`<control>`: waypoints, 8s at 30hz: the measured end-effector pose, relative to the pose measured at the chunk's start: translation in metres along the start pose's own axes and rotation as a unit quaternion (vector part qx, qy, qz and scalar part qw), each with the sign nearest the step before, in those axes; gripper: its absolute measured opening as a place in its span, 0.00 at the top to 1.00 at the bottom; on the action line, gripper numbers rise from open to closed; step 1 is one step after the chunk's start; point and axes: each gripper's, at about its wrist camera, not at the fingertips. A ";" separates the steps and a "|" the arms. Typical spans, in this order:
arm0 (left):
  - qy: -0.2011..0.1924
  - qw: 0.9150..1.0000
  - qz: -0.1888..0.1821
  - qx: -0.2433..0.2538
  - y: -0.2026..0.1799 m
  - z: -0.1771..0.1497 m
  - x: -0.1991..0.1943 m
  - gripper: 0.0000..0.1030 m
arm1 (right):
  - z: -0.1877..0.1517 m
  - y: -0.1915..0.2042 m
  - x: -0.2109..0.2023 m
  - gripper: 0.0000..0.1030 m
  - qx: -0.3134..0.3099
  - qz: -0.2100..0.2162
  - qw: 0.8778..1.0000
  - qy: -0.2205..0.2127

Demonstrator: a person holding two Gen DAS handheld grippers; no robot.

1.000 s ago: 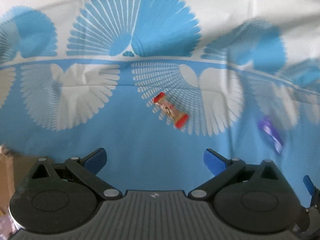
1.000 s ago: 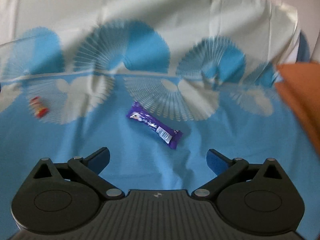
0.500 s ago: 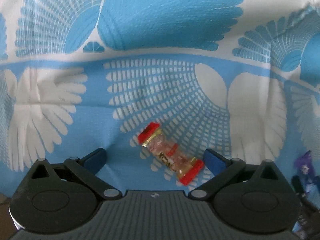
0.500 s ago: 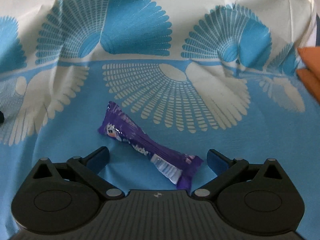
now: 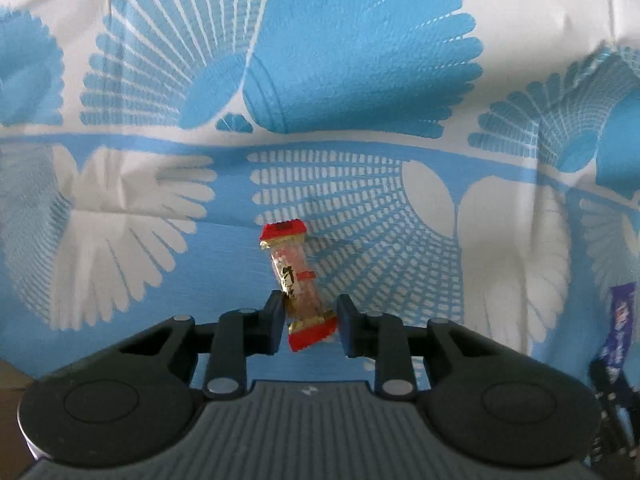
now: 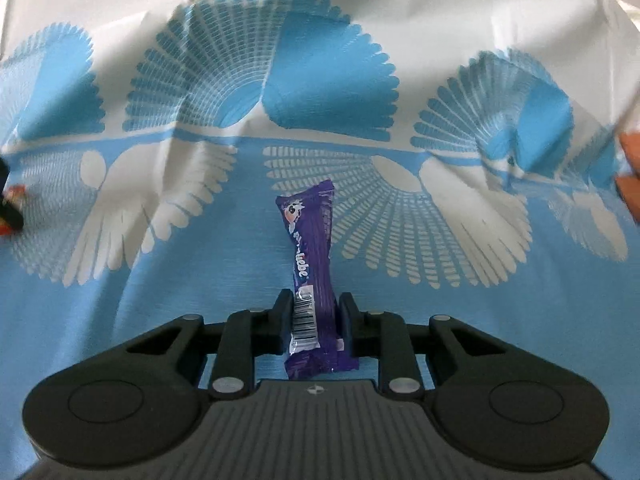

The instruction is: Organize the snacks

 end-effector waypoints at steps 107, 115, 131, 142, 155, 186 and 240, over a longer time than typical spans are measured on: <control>-0.159 0.986 -0.045 0.001 0.396 -0.341 -0.463 0.82 | -0.052 0.349 -0.551 0.75 -0.054 0.273 0.959 -0.050; -0.159 0.986 -0.039 -0.001 0.398 -0.323 -0.452 0.82 | -0.049 0.356 -0.535 0.75 -0.048 0.267 0.962 -0.038; -0.168 0.985 -0.038 0.012 0.392 -0.269 -0.424 0.81 | -0.030 0.376 -0.477 0.75 -0.039 0.260 0.965 -0.019; -0.135 0.990 -0.020 0.038 0.375 -0.239 -0.377 0.81 | -0.024 0.390 -0.427 0.75 -0.030 0.247 0.969 0.002; -0.101 0.994 -0.002 0.049 0.372 -0.222 -0.326 0.81 | -0.019 0.406 -0.386 0.74 -0.026 0.239 0.970 0.023; -0.100 0.994 0.023 0.024 0.391 -0.304 -0.388 0.00 | -0.046 0.373 -0.472 0.00 0.003 0.209 0.978 -0.018; -0.115 0.991 0.047 0.043 0.386 -0.356 -0.405 0.00 | -0.081 0.374 -0.521 0.00 -0.058 0.163 0.985 -0.025</control>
Point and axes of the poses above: each gripper's, at about its wrist camera, not at the fingertips, and x roughly the way its jaws point, y to its left, z to its top, and after that the axes turned 6 degrees about -y, right-handed
